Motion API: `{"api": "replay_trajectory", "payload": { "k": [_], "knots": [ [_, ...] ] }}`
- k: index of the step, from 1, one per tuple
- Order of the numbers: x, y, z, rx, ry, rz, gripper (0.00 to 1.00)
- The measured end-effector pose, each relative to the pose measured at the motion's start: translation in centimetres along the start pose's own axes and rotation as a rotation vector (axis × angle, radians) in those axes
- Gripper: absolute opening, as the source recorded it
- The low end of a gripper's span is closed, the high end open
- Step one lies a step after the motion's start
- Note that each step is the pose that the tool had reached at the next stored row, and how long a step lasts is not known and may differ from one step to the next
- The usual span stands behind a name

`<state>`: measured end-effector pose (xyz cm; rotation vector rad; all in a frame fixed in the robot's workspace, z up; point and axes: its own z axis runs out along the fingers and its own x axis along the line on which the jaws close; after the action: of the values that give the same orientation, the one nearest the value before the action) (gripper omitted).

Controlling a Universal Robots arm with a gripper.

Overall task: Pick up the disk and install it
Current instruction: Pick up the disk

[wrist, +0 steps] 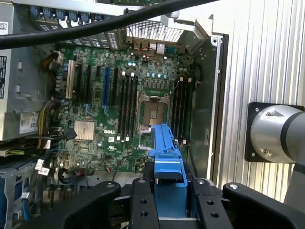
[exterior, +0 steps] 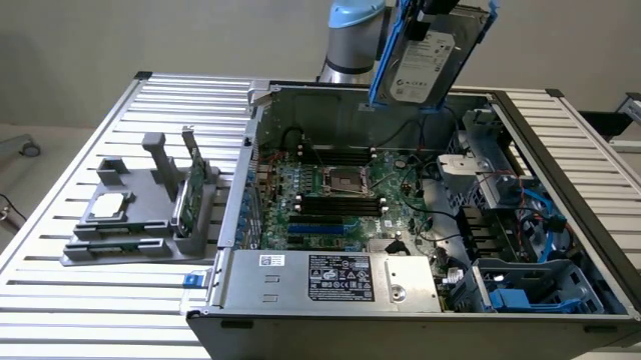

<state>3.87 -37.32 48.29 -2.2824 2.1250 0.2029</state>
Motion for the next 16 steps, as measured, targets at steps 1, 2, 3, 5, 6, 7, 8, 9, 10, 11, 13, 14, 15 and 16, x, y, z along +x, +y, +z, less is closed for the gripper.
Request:
{"api": "replay_trajectory", "payload": {
  "k": [1,2,3,5,6,7,8,9,10,11,13,14,15,16],
  "knots": [
    [0.2,-0.11,-0.03,0.0054,0.0000,-0.001,0.33],
    [0.4,-0.22,-0.06,0.0128,0.0004,-0.001,0.33],
    [0.6,-0.30,-0.09,0.0208,0.0009,-0.002,0.33],
    [1.0,-0.40,-0.14,0.0394,0.0022,-0.004,0.33],
    [1.2,-0.45,-0.16,0.0496,0.0030,-0.005,0.33],
    [1.3,-0.49,-0.18,0.0597,0.0037,-0.006,0.33],
    [1.5,-0.53,-0.20,0.0701,0.0045,-0.007,0.33],
    [1.7,-0.58,-0.22,0.0810,0.0053,-0.008,0.33],
    [1.9,-0.61,-0.25,0.0913,0.0061,-0.009,0.33],
    [2.1,-0.64,-0.27,0.1006,0.0068,-0.010,0.33],
    [2.5,-0.67,-0.32,0.1153,0.0080,-0.012,0.33],
    [2.8,-0.68,-0.35,0.1197,0.0082,-0.012,0.33],
    [3.1,-0.70,-0.38,0.1222,0.0084,-0.013,0.33],
    [3.4,-0.73,-0.42,0.1241,0.0086,-0.013,0.33]
  ]
}}
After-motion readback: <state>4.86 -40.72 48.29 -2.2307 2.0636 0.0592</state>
